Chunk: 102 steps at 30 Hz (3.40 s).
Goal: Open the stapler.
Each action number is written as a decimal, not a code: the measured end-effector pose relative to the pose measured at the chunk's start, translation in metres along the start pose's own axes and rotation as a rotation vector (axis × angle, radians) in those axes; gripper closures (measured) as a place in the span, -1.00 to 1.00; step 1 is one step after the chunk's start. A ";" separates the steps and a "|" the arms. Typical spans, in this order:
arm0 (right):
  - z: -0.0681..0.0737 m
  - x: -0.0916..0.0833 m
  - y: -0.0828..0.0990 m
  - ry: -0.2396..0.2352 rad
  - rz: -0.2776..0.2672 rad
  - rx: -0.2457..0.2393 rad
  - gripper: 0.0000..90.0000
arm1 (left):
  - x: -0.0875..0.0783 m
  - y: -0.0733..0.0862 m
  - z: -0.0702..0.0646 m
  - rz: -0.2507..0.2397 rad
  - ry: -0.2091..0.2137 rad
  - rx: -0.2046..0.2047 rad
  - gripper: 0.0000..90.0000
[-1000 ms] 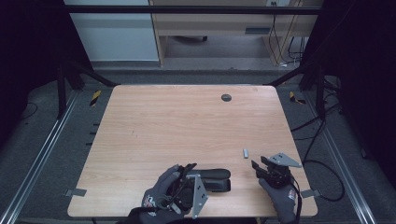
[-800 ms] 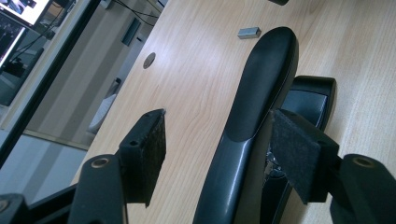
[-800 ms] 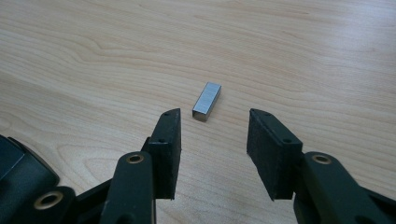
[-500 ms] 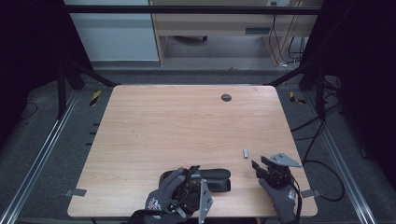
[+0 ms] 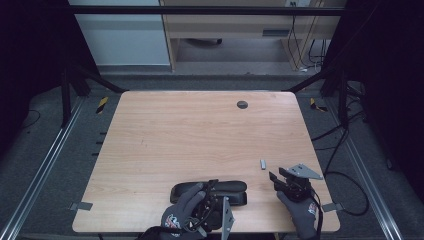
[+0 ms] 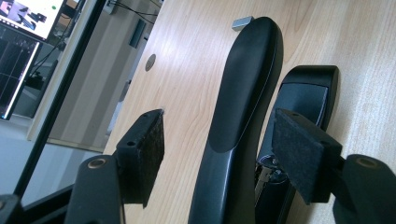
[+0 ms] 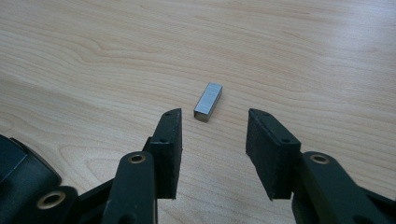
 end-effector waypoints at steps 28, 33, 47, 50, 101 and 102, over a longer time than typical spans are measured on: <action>0.005 0.000 0.002 -0.024 0.006 0.002 0.42 | 0.026 -0.008 -0.011 0.041 -0.016 0.067 -0.28; 0.008 0.000 0.002 -0.034 0.005 -0.002 0.48 | 0.032 -0.008 -0.013 0.052 -0.016 0.078 -0.28; 0.017 0.000 0.005 -0.061 0.024 -0.012 0.69 | 0.045 -0.011 -0.014 0.078 -0.041 0.109 -0.25; 0.019 0.001 0.005 -0.063 0.021 -0.019 0.72 | 0.046 -0.012 -0.014 0.082 -0.047 0.112 -0.22; 0.102 0.001 0.048 -0.375 0.131 -0.083 1.00 | 0.052 -0.019 -0.018 0.101 -0.094 0.158 0.25; 0.103 0.002 0.048 -0.378 0.132 -0.087 1.00 | 0.052 -0.020 -0.019 0.095 -0.096 0.151 0.25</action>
Point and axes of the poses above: each handheld gripper's, and its own axes: x roughly forward along the jaws, y roughly out of its underside, z roughly to its left, the point moved 10 cm from there along x, roughly forward along the jaws, and after that the axes turned 13 degrees about x, right-handed, at the moved point
